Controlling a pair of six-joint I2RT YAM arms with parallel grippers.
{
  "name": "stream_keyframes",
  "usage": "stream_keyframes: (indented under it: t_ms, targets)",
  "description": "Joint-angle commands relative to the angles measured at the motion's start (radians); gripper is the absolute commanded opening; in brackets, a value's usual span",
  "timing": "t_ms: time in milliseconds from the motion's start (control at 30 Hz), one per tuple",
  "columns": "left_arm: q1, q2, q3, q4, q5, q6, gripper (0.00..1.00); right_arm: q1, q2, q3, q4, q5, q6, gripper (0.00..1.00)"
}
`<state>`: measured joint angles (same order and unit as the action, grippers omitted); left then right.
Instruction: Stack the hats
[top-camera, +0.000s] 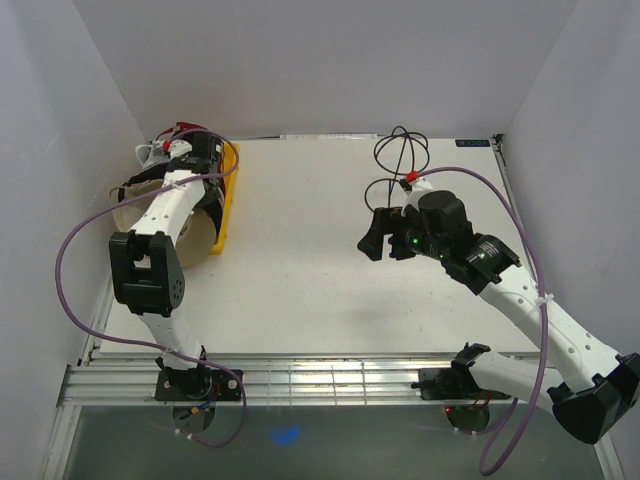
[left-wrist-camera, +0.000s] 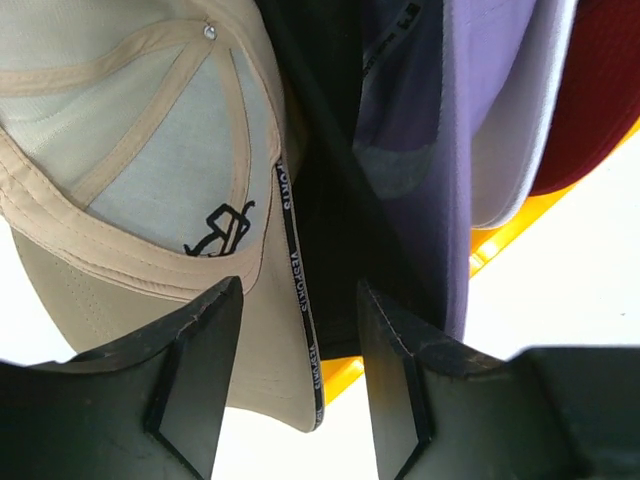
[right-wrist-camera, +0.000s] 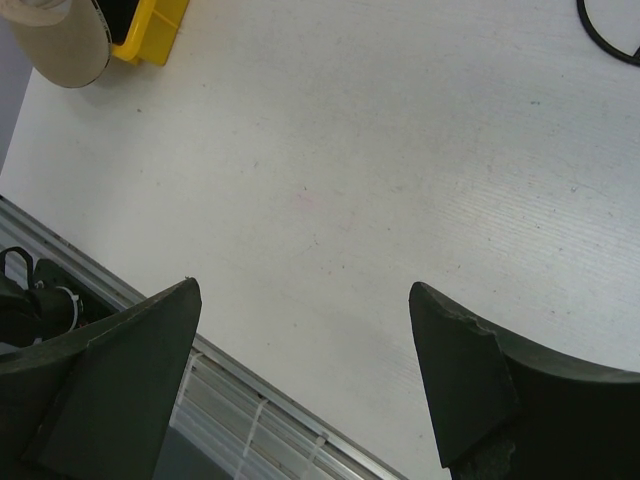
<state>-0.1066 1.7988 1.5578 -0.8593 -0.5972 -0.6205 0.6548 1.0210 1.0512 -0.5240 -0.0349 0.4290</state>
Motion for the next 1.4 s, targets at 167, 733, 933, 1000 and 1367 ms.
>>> stream_keyframes:
  t_ms: [167, 733, 933, 1000, 1367]
  targets:
    - [0.007, -0.055, -0.054, -0.012, -0.024, -0.013, 0.54, 0.002, 0.011, 0.029, 0.018, -0.026, -0.019, 0.90]
    - [0.035, -0.197, -0.065, -0.066, 0.004, 0.060, 0.00, 0.002, 0.016, 0.013, 0.025, -0.051, -0.015, 0.91]
    - [0.036, -0.271, -0.015, -0.142, 0.004, 0.091, 0.00, 0.002, 0.036, 0.029, 0.025, -0.068, -0.016, 0.92]
    - [0.035, -0.300, 0.022, -0.170, 0.016, 0.107, 0.00, 0.002, 0.045, 0.041, 0.024, -0.083, -0.016, 0.92]
    - [0.019, -0.328, 0.411, -0.326, 0.206, 0.105, 0.00, 0.000, 0.085, 0.136, -0.001, -0.128, -0.018, 0.93]
